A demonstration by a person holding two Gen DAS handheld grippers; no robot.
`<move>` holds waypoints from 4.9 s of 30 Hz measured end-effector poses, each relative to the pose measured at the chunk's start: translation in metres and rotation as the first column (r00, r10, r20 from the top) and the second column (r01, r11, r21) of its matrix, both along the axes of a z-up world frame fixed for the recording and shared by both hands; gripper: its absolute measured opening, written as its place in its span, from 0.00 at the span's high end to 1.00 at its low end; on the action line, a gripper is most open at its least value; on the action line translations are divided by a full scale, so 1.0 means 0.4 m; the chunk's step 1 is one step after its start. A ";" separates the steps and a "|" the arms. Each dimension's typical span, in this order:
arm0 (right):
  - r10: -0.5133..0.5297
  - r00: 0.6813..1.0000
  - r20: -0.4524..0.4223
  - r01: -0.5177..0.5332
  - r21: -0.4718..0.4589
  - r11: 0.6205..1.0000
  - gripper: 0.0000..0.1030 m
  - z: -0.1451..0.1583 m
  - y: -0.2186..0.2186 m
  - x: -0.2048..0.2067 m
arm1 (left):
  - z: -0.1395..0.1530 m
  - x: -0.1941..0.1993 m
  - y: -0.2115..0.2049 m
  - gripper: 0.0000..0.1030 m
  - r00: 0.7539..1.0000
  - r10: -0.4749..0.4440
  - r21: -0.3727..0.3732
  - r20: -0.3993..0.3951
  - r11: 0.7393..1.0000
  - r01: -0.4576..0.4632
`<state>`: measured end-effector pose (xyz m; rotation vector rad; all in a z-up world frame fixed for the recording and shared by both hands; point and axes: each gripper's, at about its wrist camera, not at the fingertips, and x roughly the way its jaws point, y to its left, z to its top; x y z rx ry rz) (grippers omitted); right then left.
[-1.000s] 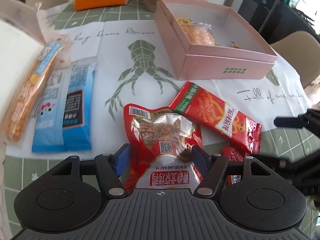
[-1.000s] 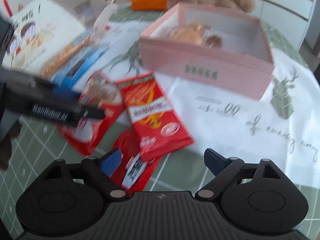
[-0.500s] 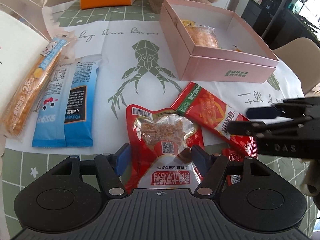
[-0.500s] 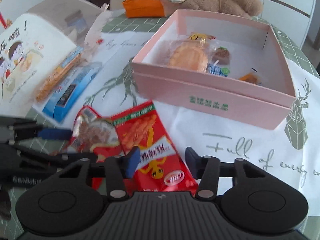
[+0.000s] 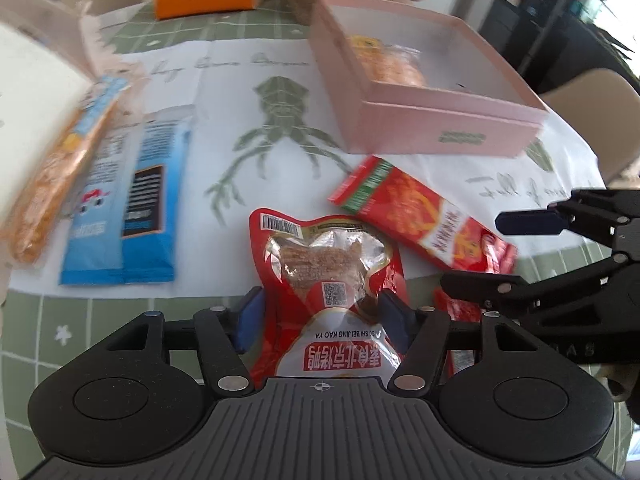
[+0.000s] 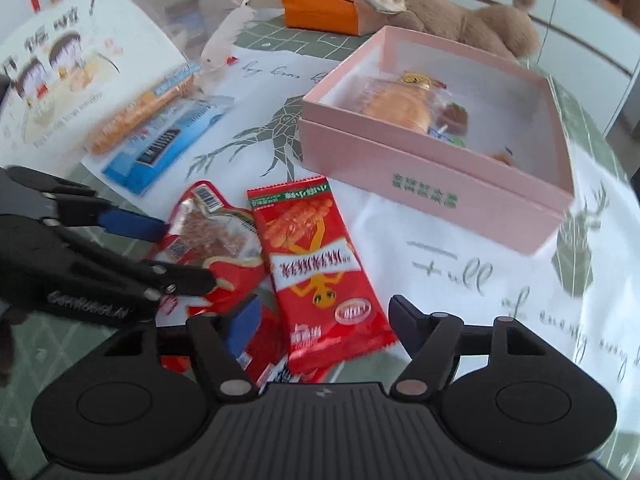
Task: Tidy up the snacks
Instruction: 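Grasp the red spicy-strip packet with the right gripper while the left holds the meat bag, then carry both red snacks over the pink box and open both grippers, then grasp the orange-wrapped bread stick with the left gripper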
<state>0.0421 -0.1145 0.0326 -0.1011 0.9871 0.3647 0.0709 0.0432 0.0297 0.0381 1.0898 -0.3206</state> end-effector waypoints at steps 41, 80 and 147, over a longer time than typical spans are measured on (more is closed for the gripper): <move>-0.044 0.999 0.012 0.043 0.064 0.997 0.29 -0.006 -0.029 0.068 | 0.044 -0.044 0.060 0.39 1.000 -0.016 -0.046 0.000 0.999 0.016; -0.085 0.994 -0.066 0.088 0.035 0.996 0.56 0.007 -0.111 -0.031 | 0.046 -0.120 -0.066 0.45 0.984 -0.169 0.061 0.055 0.984 0.165; -0.270 0.956 -0.118 0.275 0.031 0.961 0.35 -0.022 -0.025 -0.068 | 0.038 0.163 0.133 0.64 0.994 0.005 0.068 0.110 0.998 -0.012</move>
